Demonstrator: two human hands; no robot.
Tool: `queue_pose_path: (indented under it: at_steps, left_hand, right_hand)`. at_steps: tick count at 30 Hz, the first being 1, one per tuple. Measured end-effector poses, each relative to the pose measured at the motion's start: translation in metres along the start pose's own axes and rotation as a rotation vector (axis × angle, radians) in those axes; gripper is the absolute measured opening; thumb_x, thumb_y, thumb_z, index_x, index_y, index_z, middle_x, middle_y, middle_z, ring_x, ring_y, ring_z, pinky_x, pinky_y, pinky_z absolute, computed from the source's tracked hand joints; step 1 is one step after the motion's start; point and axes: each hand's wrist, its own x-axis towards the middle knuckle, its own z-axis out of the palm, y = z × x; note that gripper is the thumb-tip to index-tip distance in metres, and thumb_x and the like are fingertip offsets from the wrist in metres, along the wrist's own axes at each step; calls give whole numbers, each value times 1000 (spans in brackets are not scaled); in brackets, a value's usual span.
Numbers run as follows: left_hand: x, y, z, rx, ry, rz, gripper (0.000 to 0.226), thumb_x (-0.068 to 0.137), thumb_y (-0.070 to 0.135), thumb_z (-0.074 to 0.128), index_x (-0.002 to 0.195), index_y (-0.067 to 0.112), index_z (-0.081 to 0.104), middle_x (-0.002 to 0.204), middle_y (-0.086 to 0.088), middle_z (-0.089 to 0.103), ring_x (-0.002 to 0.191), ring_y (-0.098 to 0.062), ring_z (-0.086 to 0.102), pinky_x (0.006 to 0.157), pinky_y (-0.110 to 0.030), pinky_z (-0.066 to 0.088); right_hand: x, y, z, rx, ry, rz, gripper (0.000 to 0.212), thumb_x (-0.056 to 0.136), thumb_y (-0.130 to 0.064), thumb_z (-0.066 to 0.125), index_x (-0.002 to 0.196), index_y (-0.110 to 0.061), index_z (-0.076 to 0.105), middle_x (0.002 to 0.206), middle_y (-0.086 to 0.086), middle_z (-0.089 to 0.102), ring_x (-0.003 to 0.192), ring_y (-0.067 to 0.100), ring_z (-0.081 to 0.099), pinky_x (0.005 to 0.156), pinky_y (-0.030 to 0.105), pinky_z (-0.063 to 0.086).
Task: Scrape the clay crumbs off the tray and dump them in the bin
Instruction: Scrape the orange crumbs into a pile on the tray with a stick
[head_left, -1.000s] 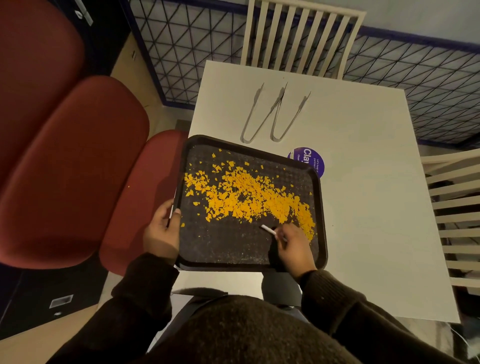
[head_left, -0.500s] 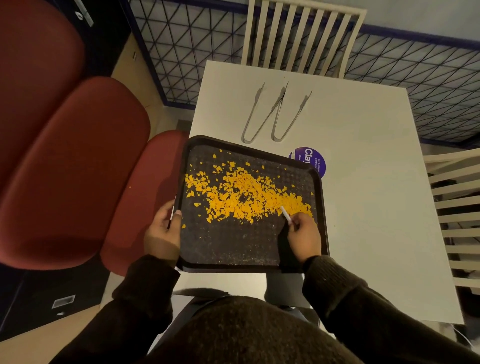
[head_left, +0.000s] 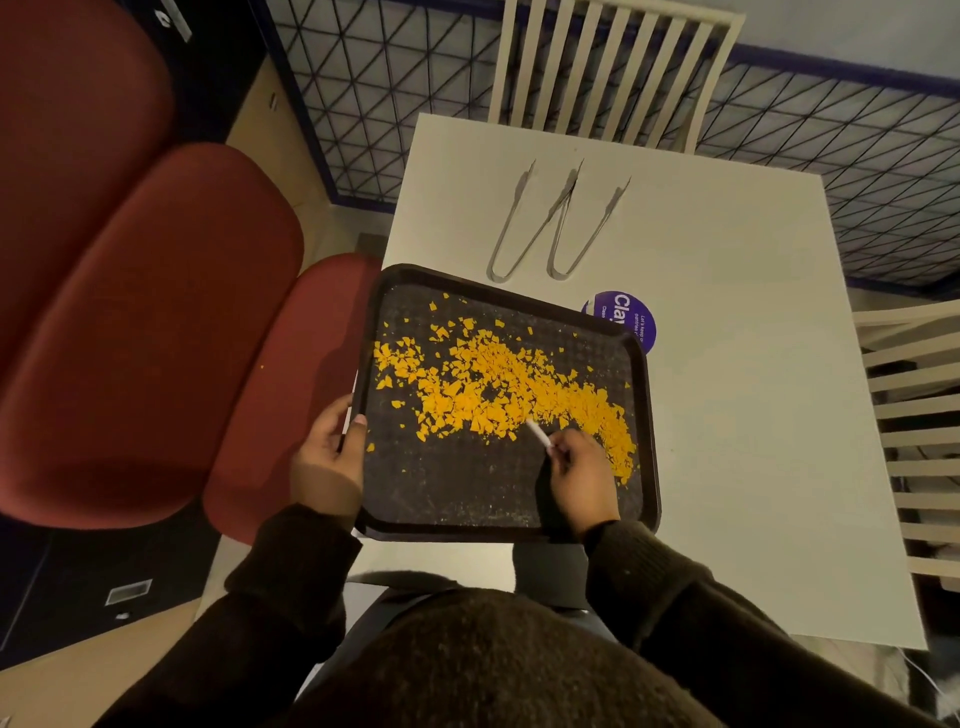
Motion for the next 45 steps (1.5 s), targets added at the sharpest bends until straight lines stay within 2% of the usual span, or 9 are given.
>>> queue_pose_path:
  at_steps: [8, 10, 13, 16, 23, 29, 33, 39, 45]
  left_hand:
    - [3, -1, 1, 8, 24, 27, 42, 91, 17, 54, 91, 58, 60, 66, 21, 69, 64, -6, 62, 72, -33, 49]
    - [4, -1, 2, -3, 34, 32, 41, 91, 15, 55, 90, 55, 61, 66, 21, 68, 67, -14, 61, 71, -31, 48]
    - [6, 0, 3, -2, 29, 32, 41, 90, 16, 55, 91, 56, 61, 70, 27, 68, 65, 2, 61, 72, -27, 48]
    - [4, 1, 3, -3, 23, 20, 31, 91, 16, 55, 97, 46, 63, 62, 24, 66, 56, 8, 57, 65, -16, 46]
    - [3, -3, 0, 5, 17, 13, 32, 84, 30, 55, 91, 61, 59, 75, 29, 68, 68, 6, 62, 78, -31, 49]
    - [5, -3, 3, 42, 44, 27, 29, 91, 17, 56, 97, 45, 59, 69, 28, 67, 64, 10, 60, 69, -11, 46]
    - [6, -4, 4, 18, 46, 17, 24, 90, 19, 56, 108, 34, 60, 79, -1, 66, 71, -12, 60, 78, -27, 46]
    - [5, -1, 3, 15, 45, 28, 38, 80, 24, 43, 113, 22, 63, 90, 24, 65, 80, 19, 57, 76, -3, 40]
    - [2, 1, 2, 54, 81, 1, 48, 76, 35, 39, 114, 22, 64, 82, 23, 62, 71, 6, 55, 80, -25, 43]
  right_hand:
    - [8, -6, -12, 64, 76, 158, 12, 88, -7, 55, 81, -16, 54, 82, 4, 56, 70, 16, 49, 56, 20, 33]
    - [0, -8, -11, 93, 64, 97, 16, 87, -7, 55, 78, -20, 51, 82, 2, 55, 69, 9, 47, 56, 17, 31]
    - [-11, -10, -7, 30, -44, -97, 31, 84, -8, 55, 70, -31, 41, 82, -1, 54, 74, 11, 47, 61, 22, 34]
    - [-15, -9, 0, -74, -101, -175, 17, 85, -11, 56, 79, -26, 49, 80, -6, 48, 78, 14, 46, 64, 24, 34]
    - [11, -8, -1, 55, 5, 108, 8, 88, -7, 55, 88, -13, 60, 87, 2, 58, 77, 15, 53, 62, 16, 36]
    - [11, -16, -12, 114, 61, 169, 5, 88, -8, 56, 91, -10, 59, 83, 1, 58, 70, 10, 52, 56, 15, 33]
    - [-14, -38, -7, 168, -67, 16, 8, 86, -10, 57, 85, -18, 56, 85, -2, 57, 75, 9, 53, 63, 18, 37]
    - [-42, -88, 8, 50, -356, -516, 13, 88, -11, 56, 98, -11, 65, 92, 2, 59, 86, 10, 49, 74, 13, 37]
    - [-42, -112, 24, 7, -396, -659, 19, 90, -13, 56, 102, -7, 69, 97, 11, 63, 94, 23, 56, 82, 34, 47]
